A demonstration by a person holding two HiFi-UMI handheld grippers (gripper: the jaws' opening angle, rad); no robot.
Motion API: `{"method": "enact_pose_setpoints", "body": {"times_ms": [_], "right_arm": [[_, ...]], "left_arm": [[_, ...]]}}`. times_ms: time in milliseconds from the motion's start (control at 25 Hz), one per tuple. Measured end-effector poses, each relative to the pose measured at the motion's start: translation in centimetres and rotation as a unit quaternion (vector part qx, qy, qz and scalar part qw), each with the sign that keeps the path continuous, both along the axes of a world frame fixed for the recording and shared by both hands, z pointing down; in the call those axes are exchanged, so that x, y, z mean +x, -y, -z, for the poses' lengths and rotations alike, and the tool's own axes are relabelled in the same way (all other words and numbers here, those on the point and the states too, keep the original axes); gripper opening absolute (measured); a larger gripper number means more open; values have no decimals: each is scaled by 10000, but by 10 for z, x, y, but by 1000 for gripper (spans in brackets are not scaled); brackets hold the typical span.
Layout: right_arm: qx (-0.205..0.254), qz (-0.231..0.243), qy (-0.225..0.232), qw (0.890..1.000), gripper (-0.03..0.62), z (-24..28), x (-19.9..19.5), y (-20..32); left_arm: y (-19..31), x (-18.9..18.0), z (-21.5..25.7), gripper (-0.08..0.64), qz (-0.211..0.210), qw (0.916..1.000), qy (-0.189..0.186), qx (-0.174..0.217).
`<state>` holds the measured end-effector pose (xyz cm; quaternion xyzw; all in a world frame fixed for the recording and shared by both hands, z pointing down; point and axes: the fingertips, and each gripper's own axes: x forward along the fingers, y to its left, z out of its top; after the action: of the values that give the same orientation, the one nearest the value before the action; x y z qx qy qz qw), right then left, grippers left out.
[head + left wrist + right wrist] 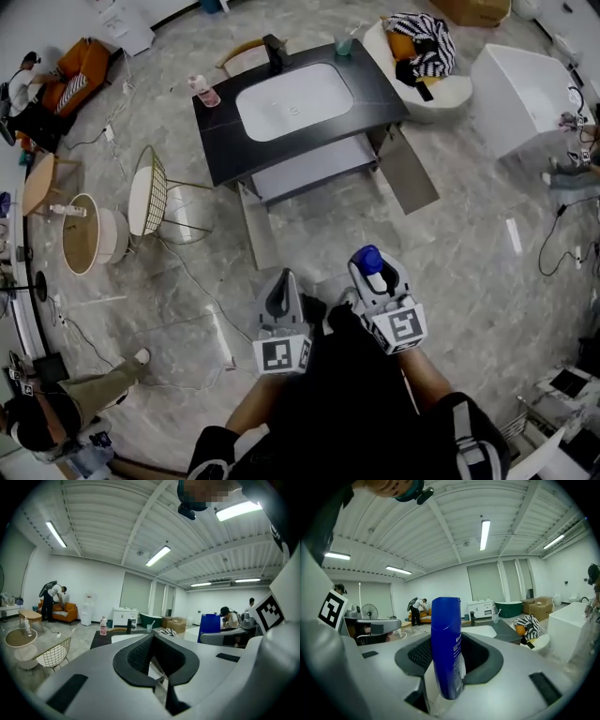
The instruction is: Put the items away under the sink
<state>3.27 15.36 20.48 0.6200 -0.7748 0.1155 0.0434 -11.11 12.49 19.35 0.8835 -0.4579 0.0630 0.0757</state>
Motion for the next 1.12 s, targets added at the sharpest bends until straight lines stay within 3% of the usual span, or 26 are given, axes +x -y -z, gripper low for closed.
{"method": "enact_pose_setpoints", "body": {"times_ms": [240,680,1120], "right_arm": [[-44,162,14,9999,167,-11,17,60],[-154,636,-249,9975,167,-50,43,171],[-264,1305,-306,9906,167,-188,88,256]], "left_arm": [[59,17,-8,15,177,9998,-48,30],[173,57,-29,15,643,9961,-597,60],[220,96,-152,15,1380,9876,-707,-244]]}}
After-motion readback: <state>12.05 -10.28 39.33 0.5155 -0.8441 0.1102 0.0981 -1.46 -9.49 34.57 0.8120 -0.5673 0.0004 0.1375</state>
